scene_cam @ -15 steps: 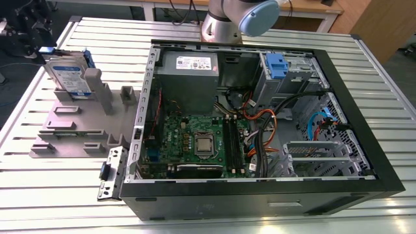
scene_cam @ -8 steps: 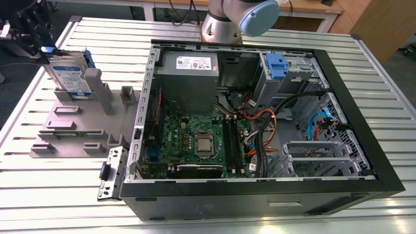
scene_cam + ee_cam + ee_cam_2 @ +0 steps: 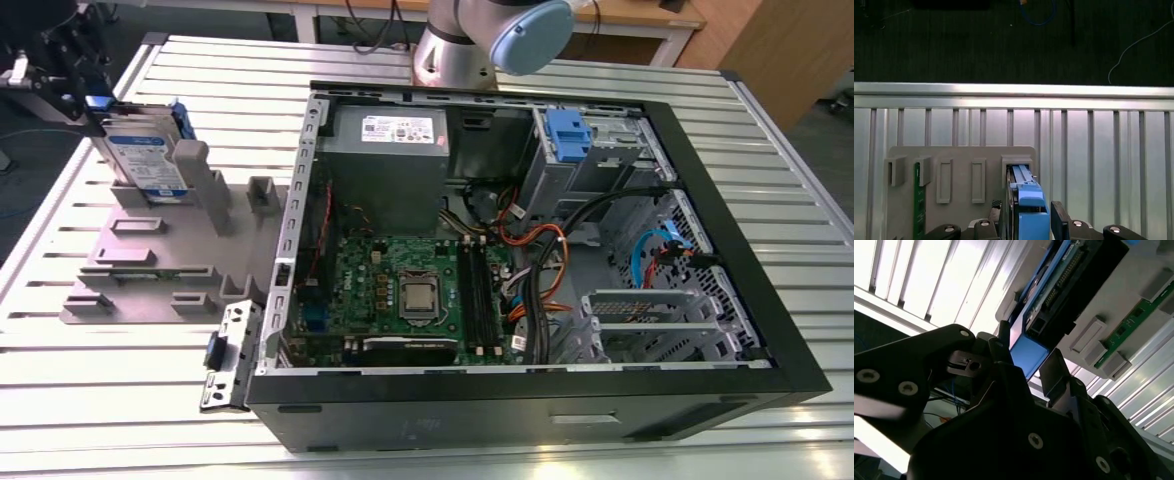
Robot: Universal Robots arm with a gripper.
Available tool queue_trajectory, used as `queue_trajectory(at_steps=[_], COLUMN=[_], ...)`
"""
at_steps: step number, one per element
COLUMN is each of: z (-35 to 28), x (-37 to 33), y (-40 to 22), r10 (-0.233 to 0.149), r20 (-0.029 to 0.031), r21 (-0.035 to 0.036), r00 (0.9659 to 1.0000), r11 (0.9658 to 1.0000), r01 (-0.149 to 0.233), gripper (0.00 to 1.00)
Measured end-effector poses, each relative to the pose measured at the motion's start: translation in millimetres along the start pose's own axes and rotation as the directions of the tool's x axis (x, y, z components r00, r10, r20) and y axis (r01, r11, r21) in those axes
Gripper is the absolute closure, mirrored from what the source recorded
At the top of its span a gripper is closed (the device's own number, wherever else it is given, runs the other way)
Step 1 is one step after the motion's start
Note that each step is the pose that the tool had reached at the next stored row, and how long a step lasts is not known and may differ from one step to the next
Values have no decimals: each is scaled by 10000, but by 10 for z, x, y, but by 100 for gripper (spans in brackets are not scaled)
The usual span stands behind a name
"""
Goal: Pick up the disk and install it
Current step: 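Pick up the disk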
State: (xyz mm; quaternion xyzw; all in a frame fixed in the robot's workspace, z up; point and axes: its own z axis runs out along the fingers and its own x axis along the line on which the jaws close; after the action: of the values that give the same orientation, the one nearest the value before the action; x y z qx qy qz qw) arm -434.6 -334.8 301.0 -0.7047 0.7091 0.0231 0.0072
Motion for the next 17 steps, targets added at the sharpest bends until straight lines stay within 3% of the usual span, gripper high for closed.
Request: queue_trajectory(at_steps=[4,9,10,17], z=[42,49,49,59], x=[2,2,2,2], y=[-1,-1,-1,-1], r10=[-2,-2,-2,-2], r20=[0,-6,-7,-13], r21=[0,-1,-1,2], r00=[10000,10000,10000,10000], r11=[10000,10000,10000,10000], r01=[2,2,2,2], gripper=[49,51,58,58])
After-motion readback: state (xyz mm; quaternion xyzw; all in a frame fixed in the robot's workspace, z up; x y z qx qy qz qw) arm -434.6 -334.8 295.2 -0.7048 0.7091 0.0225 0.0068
